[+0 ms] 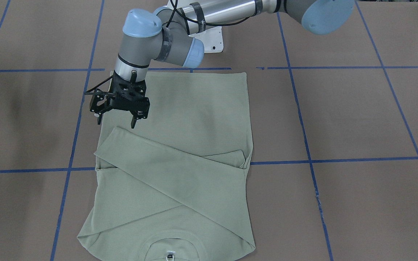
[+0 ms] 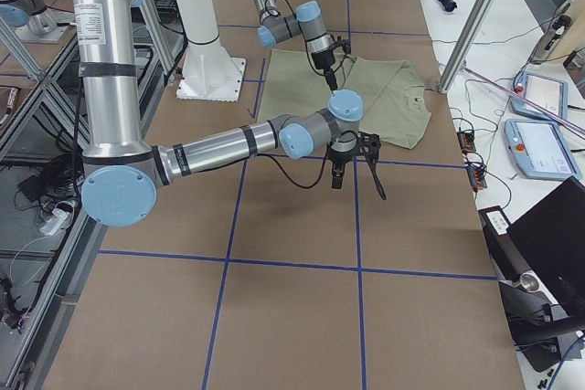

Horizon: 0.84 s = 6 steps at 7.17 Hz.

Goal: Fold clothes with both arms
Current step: 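Carry the held sleeve across the shirt body with the left gripper, release, then move both grippers down to the two corners of the shirt hem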

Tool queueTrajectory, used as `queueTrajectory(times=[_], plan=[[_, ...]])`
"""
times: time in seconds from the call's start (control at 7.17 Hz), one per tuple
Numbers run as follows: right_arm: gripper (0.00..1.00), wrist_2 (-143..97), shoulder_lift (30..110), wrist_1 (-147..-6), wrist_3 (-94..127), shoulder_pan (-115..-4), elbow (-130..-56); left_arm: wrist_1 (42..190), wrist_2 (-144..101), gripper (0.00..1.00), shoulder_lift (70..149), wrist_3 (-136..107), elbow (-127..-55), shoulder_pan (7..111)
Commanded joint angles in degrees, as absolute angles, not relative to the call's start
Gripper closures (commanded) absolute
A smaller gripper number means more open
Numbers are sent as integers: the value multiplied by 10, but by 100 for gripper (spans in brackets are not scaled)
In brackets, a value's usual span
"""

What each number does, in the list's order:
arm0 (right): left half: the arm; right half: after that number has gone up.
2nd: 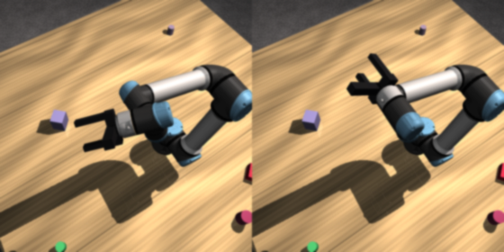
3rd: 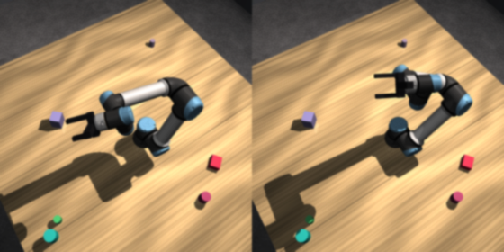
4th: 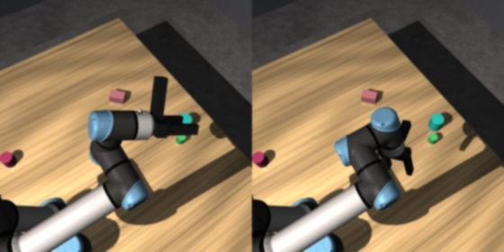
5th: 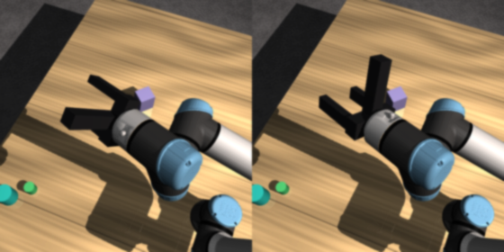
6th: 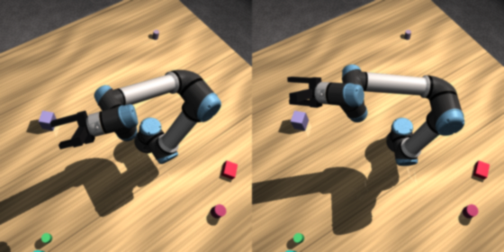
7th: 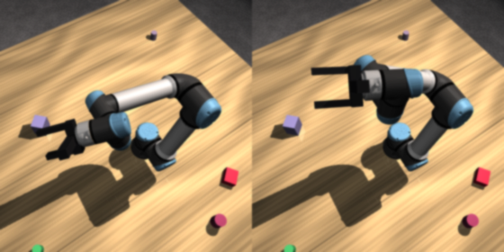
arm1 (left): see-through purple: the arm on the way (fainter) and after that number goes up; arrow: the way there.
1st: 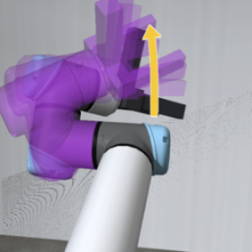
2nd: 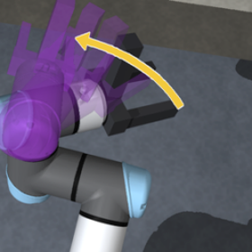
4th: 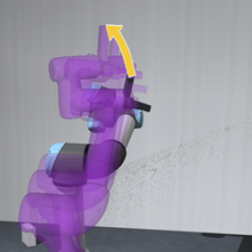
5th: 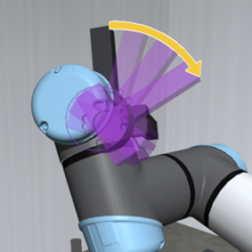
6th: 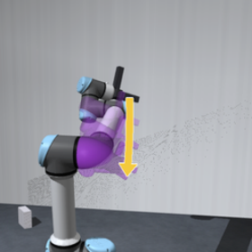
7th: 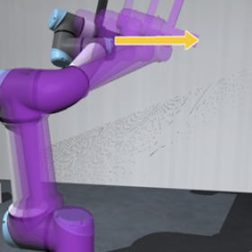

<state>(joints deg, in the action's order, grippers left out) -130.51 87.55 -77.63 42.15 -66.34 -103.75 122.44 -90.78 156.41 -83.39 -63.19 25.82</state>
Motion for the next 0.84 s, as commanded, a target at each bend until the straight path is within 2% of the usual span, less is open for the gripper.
queueTrajectory(times=[0.0,0.28,0.7], plan=[[0,-1281,887,-733,537,-594,-1076,1145,-987,0,1463,-767,-759,309],[0,-1206,909,-732,643,-487,-1141,1082,-990,0,1326,-703,-933,325],[0,-1112,922,-732,795,-307,-1202,1051,-1002,0,1186,-627,-1061,330]])
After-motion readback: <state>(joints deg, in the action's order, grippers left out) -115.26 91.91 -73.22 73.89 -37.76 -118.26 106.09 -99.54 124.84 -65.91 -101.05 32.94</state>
